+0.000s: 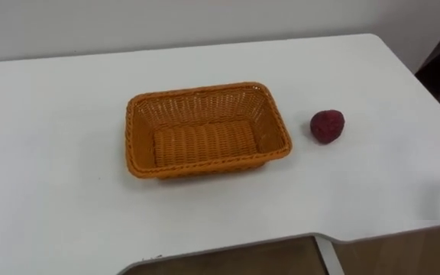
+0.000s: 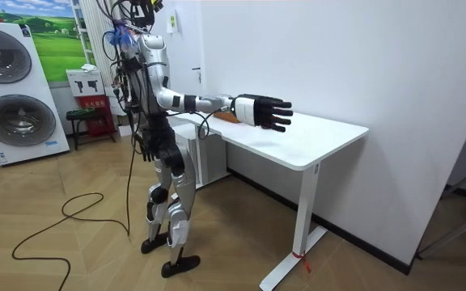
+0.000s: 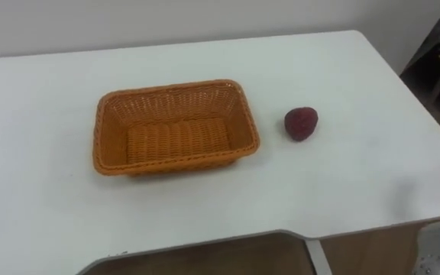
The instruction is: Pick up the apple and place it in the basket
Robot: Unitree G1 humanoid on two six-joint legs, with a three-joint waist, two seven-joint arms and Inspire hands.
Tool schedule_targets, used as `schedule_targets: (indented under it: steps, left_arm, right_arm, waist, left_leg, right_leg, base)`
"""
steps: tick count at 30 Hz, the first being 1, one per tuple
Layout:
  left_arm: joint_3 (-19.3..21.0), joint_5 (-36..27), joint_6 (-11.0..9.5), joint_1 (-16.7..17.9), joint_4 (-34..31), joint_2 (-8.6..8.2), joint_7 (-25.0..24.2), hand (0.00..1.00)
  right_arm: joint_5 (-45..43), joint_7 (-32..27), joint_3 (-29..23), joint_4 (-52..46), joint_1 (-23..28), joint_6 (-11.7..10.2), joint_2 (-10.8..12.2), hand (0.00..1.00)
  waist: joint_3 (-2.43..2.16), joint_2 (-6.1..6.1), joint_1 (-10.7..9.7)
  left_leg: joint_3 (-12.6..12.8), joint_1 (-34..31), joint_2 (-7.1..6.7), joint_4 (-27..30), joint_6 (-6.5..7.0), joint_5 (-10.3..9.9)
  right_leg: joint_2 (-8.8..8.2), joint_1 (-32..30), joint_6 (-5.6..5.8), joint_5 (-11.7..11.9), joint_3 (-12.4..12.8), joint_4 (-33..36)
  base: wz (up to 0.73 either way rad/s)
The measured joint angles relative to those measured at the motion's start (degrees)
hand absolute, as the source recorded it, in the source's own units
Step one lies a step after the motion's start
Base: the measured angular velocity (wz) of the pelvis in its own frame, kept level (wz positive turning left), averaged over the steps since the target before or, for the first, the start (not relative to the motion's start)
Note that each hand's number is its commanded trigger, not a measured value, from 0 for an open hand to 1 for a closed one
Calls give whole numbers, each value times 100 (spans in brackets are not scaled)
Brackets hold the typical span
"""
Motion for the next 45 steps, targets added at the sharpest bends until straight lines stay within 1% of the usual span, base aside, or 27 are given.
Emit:
schedule_targets:
  steps: [4, 7, 8, 10, 13, 14, 16, 17, 18, 19, 20, 22, 25, 27, 33, 36, 38, 41, 43, 45]
  left_arm:
    - [-116, 1, 11, 13, -2, -6, -25, 0]
    - [-94, 6, -5, -15, -15, 12, -178, 0]
    - [-94, 7, -7, -12, -17, 18, -206, 0]
    - [-101, 17, -6, -14, -33, 69, -305, 0]
    - [-109, 179, -1, -11, -123, 73, -312, 0]
    - [-120, 273, -1, -18, -149, 73, -312, 0]
    - [-147, 371, 8, -17, -199, 84, -312, 0]
    - [-180, 377, 20, -15, -260, 99, -318, 0]
    - [-196, 378, 50, -16, -283, 106, -323, 0]
    - [-219, 379, 78, -20, -291, 110, -335, 0]
    - [-280, 380, 107, -21, -293, 122, -392, 0]
    - [-398, 378, 143, -20, -293, 138, -456, 0]
    - [-404, 375, 177, -59, -292, 152, -540, 0]
    - [-404, 376, 211, -73, -292, 167, -560, 0]
    - [-374, 378, 236, -77, -262, 194, -653, 0]
    - [-372, 378, 238, -84, -247, 200, -665, 0]
    - [-373, 378, 242, -84, -245, 201, -681, 0]
    - [-372, 378, 276, -103, -237, 201, -686, 0]
    - [-370, 377, 336, -101, -226, 201, -687, 0]
    - [-370, 377, 355, -101, -225, 202, -691, 0]
  right_arm:
    - [-6, 355, 341, -2, -126, 45, -35, 0]
    - [-96, 819, 571, -9, -170, 57, -137, 0]
    - [-135, 899, 611, -9, -170, 57, -153, 0]
    - [-286, 1175, 781, 16, -170, 62, -178, 0]
    - [-332, 1501, 1035, 159, -229, 86, -287, 0]
    - [-450, 1693, 1138, 238, -297, 198, -321, 0]
    - [-545, 1976, 1340, 448, -379, 279, -431, 0]
    - [-566, 2188, 1448, 544, -397, 341, -485, 0]
    - [-700, 2328, 1553, 641, -467, 444, -486, 0]
    - [-724, 2411, 1591, 654, -495, 493, -486, 0]
    - [-729, 2567, 1632, 654, -518, 537, -487, 0]
    - [-739, 2765, 1735, 655, -591, 562, -489, 0]
    - [-748, 2981, 1797, 654, -645, 575, -489, 0]
    - [-739, 3186, 1797, 693, -728, 657, -489, 0]
    - [-732, 3539, 1791, 1287, -1028, 694, -499, 0]
    - [-732, 3685, 1790, 1394, -1034, 695, -511, 0]
    - [-732, 3792, 1791, 1520, -1081, 698, -539, 0]
    - [-730, 3884, 1794, 1820, -1291, 762, -648, 0]
    - [-777, 3948, 1793, 2077, -1491, 790, -709, 0]
    - [-790, 3972, 1793, 2243, -1609, 829, -754, 0]
  waist:
    - [21, 7, 33]
    - [27, 27, 153]
    - [31, 23, 161]
    - [63, -16, 181]
    - [72, -37, 264]
    - [73, -56, 277]
    - [67, -94, 300]
    - [51, -119, 322]
    - [48, -155, 320]
    - [46, -177, 319]
    - [31, -213, 321]
    - [14, -244, 316]
    - [16, -249, 317]
    - [25, -242, 318]
    - [40, -241, 331]
    - [43, -235, 325]
    - [43, -235, 338]
    - [41, -231, 337]
    - [39, -228, 330]
    - [38, -228, 330]
  left_leg:
    - [0, 7, 7, 5, 0, 0]
    - [-2, 2, 4, 19, 0, 0]
    - [-11, 3, 4, 22, 0, 0]
    - [-95, 20, 1, 47, 0, 0]
    - [-113, 16, 2, 44, -3, 2]
    - [-118, 10, 2, 45, -3, 2]
    - [-127, 3, 2, 45, -3, 2]
    - [-136, -10, 1, 45, -4, 2]
    - [-152, -21, 1, 45, -3, 2]
    - [-168, -30, 2, 46, -4, 2]
    - [-204, -55, 1, 48, -4, 2]
    - [-288, -64, -1, 47, -4, 2]
    - [-355, -47, -2, 44, -4, 2]
    - [-402, -50, 2, 45, -9, 5]
    - [-407, -62, 3, 48, -15, 9]
    - [-403, -66, 0, 55, -15, 9]
    - [-408, -71, 0, 56, -16, 10]
    - [-405, -72, 0, 60, -17, 10]
    - [-404, -70, 1, 73, -18, 11]
    - [-404, -71, 1, 78, -18, 11]
  right_leg:
    - [-3, 7, -5, 4, -15, 23]
    - [-6, 7, -8, 5, -4, 24]
    - [-8, 20, -8, 5, -15, 22]
    - [-14, 92, -7, 3, -87, -18]
    - [-9, 91, -7, 3, -82, -23]
    - [-9, 87, -7, 3, -86, -25]
    - [-10, 90, -7, 3, -95, -36]
    - [-13, 91, -7, 3, -117, -44]
    - [-15, 89, -7, 3, -143, -46]
    - [-14, 85, -7, 3, -146, -48]
    - [-15, 85, -7, 4, -166, -62]
    - [-20, 110, -6, 7, -234, -70]
    - [-18, 184, -6, 7, -254, -131]
    - [-16, 199, -6, 7, -292, -130]
    - [-23, 202, -6, 7, -301, -129]
    - [-27, 201, -6, 7, -302, -126]
    - [-27, 199, -6, 7, -300, -121]
    - [-25, 197, -6, 7, -293, -120]
    - [-25, 202, -8, 8, -333, -116]
    - [-26, 209, -8, 8, -352, -117]
  base:
    - [0]
    - [0]
    - [10]
    - [16]
    - [2]
    - [0]
    - [3]
    - [7]
    - [8]
    - [9]
    - [13]
    - [16]
    - [13]
    - [10]
    - [1]
    - [0]
    - [0]
    - [0]
    - [0]
    - [2]
